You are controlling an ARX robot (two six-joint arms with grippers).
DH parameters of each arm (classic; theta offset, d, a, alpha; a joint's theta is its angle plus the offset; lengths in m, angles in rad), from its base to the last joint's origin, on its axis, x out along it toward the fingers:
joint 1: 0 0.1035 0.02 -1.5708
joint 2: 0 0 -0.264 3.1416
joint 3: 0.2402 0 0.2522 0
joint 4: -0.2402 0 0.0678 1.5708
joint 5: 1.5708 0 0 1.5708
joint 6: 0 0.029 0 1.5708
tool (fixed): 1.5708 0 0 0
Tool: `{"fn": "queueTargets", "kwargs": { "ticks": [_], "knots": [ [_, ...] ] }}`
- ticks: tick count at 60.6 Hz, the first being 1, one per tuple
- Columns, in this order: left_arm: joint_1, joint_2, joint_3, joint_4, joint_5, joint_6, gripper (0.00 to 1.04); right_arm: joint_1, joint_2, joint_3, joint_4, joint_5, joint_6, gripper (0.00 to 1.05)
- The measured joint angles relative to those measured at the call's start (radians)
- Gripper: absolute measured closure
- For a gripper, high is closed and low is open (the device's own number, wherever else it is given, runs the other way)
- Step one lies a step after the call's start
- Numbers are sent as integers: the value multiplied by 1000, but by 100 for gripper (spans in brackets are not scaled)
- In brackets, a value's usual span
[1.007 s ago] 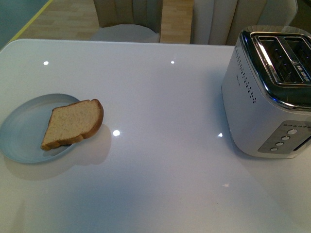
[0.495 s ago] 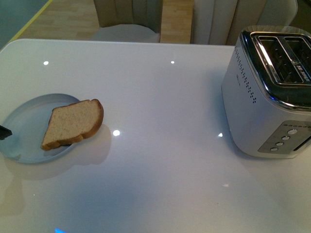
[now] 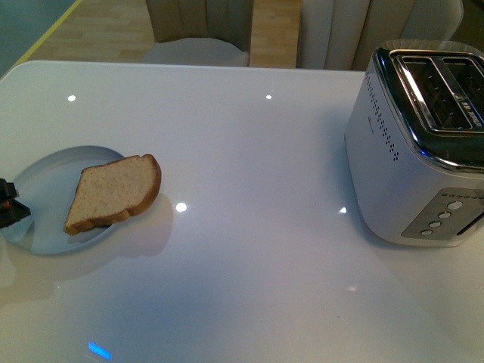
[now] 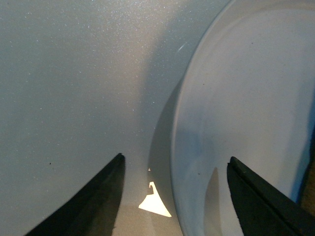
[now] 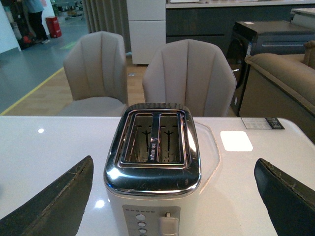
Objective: Left arm holds plate, right arm toasts bread
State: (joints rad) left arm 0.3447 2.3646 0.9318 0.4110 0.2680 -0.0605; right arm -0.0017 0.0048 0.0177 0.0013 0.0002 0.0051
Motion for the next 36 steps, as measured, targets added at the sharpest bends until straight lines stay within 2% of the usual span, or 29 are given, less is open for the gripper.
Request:
{"fn": "queueTargets", "kwargs": {
  "ticks": [5,21,36],
  "knots": [
    [-8,11,14,0,-11,-4,61,0,0,0,0,0,0,9],
    [-18,26,35,-6,-19,-21,101,0,0,0,0,0,0,9],
    [-13,24,30,-2,4,-64,102,0,0,0,0,0,0,9]
  ]
}}
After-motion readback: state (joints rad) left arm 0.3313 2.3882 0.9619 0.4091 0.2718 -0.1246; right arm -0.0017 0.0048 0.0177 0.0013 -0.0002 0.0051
